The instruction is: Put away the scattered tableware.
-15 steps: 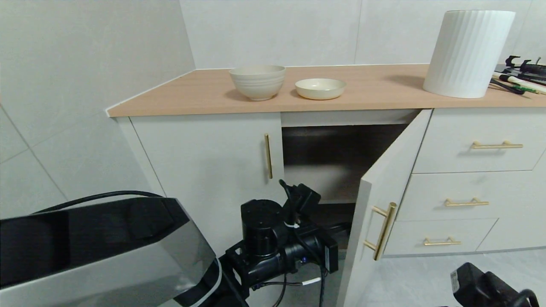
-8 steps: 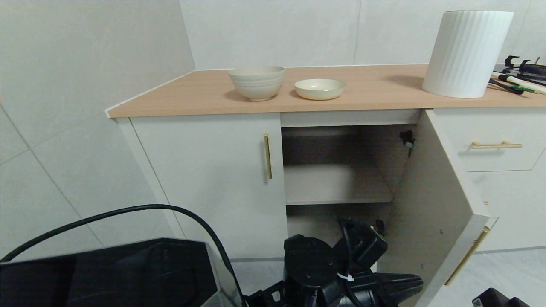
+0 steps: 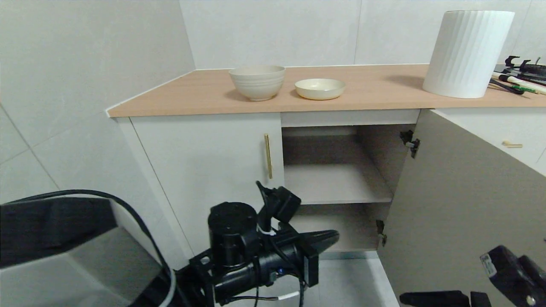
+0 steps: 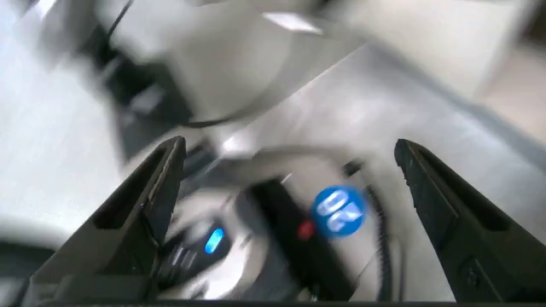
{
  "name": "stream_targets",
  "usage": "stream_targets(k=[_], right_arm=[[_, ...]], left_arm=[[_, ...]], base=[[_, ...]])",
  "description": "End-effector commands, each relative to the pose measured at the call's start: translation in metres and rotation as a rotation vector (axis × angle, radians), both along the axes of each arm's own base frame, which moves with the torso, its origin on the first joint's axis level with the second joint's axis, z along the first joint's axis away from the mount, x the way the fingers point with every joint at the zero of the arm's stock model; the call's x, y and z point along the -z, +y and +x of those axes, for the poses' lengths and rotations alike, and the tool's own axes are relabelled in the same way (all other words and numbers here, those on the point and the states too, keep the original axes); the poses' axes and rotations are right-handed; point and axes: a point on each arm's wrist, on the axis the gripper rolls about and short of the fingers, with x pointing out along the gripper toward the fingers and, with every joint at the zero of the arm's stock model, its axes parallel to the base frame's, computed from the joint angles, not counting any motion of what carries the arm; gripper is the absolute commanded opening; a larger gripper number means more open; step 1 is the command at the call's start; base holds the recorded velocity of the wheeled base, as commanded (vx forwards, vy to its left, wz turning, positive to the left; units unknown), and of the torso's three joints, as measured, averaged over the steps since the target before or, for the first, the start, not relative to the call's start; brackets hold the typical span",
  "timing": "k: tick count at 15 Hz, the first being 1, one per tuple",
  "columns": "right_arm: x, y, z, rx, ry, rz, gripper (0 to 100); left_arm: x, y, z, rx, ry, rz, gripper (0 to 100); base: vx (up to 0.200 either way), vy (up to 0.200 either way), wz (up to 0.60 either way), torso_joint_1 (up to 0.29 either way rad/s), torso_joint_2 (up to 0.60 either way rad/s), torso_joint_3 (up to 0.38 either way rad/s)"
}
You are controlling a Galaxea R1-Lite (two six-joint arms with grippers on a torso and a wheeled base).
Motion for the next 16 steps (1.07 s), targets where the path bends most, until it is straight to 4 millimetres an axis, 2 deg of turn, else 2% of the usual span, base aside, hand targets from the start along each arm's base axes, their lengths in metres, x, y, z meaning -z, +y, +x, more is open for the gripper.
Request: stream_targets(k=[1,2,3,4,7,9,10,11,14,15,16], right_arm=[[-0.006,0.003,0.014,0.074,-0.002,0.003,100],[-0.009,0.004,0.022,0.139,-0.001,0.007,100],[-0.010,0.005,0.027,0.182,0.001,0.005,100],[-0.012,0.009,0.042,0.299,-0.009,-0.015,100],[-0.018,0.022,0.060,0.366,-0.026,-0.031,100],[-0.025,0.038,0.078,0.370,-0.022,-0.043,100],[-0.026,0.039,0.080,0.370,-0.018,-0.048,100],[-0.025,0.049,0.102,0.413,0.002,-0.079,100],[-0.034,0.057,0.132,0.455,-0.016,-0.050,100],[-0.038,0.059,0.137,0.461,-0.026,-0.040,100],[-0.044,0.063,0.143,0.465,-0.040,-0.021,100]], left_arm=[[-0.042,0.068,-0.009,-0.150,-0.026,-0.023,0],[-0.051,0.091,-0.016,-0.209,-0.030,-0.024,0],[-0.055,0.101,-0.018,-0.239,-0.034,-0.026,0],[-0.065,0.128,-0.028,-0.316,-0.054,-0.038,0],[-0.086,0.167,-0.044,-0.451,-0.081,-0.041,0],[-0.100,0.184,-0.050,-0.524,-0.074,-0.012,0],[-0.101,0.185,-0.051,-0.532,-0.073,-0.009,0],[-0.116,0.194,-0.056,-0.569,-0.040,0.014,0],[-0.129,0.199,-0.056,-0.597,-0.009,0.030,0],[-0.129,0.198,-0.055,-0.597,-0.009,0.030,100],[-0.128,0.198,-0.053,-0.594,-0.005,0.030,100]], base=[[0.000,0.000,0.00,0.000,0.00,0.000],[0.000,0.000,0.00,0.000,0.00,0.000],[0.000,0.000,0.00,0.000,0.00,0.000],[0.000,0.000,0.00,0.000,0.00,0.000],[0.000,0.000,0.00,0.000,0.00,0.000],[0.000,0.000,0.00,0.000,0.00,0.000],[0.000,0.000,0.00,0.000,0.00,0.000],[0.000,0.000,0.00,0.000,0.00,0.000],[0.000,0.000,0.00,0.000,0.00,0.000],[0.000,0.000,0.00,0.000,0.00,0.000],[0.000,0.000,0.00,0.000,0.00,0.000]])
